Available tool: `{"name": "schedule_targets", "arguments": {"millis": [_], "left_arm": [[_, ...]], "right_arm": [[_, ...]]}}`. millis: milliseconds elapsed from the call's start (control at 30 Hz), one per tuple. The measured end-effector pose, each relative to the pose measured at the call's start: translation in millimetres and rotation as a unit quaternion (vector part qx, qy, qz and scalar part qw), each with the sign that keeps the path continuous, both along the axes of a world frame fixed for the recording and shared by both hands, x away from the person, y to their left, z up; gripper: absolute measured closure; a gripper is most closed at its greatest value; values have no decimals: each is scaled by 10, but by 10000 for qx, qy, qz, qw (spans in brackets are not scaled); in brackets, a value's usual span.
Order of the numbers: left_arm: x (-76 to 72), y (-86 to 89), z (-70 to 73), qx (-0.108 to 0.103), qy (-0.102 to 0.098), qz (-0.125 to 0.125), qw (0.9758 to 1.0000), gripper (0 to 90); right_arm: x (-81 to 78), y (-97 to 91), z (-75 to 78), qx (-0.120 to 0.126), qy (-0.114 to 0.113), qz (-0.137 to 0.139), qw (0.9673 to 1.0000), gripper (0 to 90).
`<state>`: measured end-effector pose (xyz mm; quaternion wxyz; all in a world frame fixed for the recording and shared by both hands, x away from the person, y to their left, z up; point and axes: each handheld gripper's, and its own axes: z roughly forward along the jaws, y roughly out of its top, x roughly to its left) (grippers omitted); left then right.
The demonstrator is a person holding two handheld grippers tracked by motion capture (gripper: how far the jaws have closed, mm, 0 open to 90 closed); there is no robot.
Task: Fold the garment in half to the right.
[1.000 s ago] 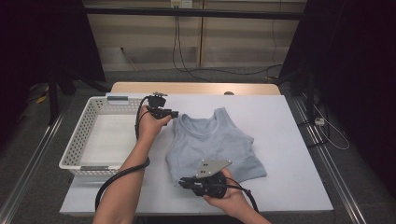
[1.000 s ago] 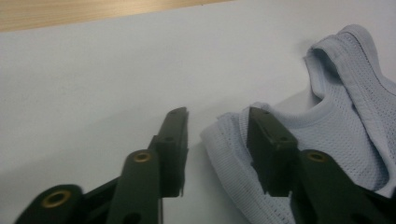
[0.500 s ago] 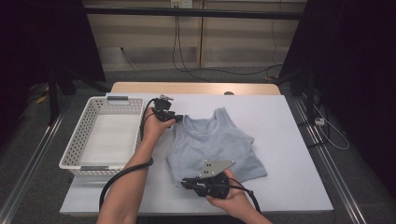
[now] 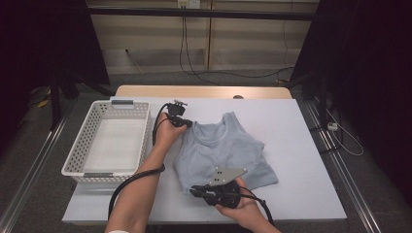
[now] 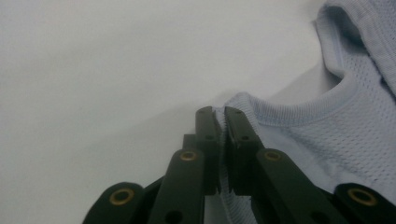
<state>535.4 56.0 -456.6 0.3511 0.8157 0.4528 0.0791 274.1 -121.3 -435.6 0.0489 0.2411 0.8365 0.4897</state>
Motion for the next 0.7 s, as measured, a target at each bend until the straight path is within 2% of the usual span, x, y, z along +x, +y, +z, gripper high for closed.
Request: {"name": "schedule_targets", "arguments": {"millis": [67,167,233,367,433,700], "left_arm": [[13,54,77,43,27,75,10000,862],[44,163,202,-8,93,144,9999,864],[60,247,301,-132,169,183,9996,864],[73,347,431,-144,165,269,9994,864],[79,390,465,-199,213,312,9991,864],[76,473,584,-141,230,374,9989,864]], "right_arm": [[-5,9,-2,5,33,-15,10000,857],[0,9,7,34,22,-25,10000,857],[10,8,18,66,20,-30,10000,858],[29,28,32,126,15,-14,9999,858],[34,43,48,138,-29,-27,9999,858],[49,97,116,242,-125,-17,9996,858]]}}
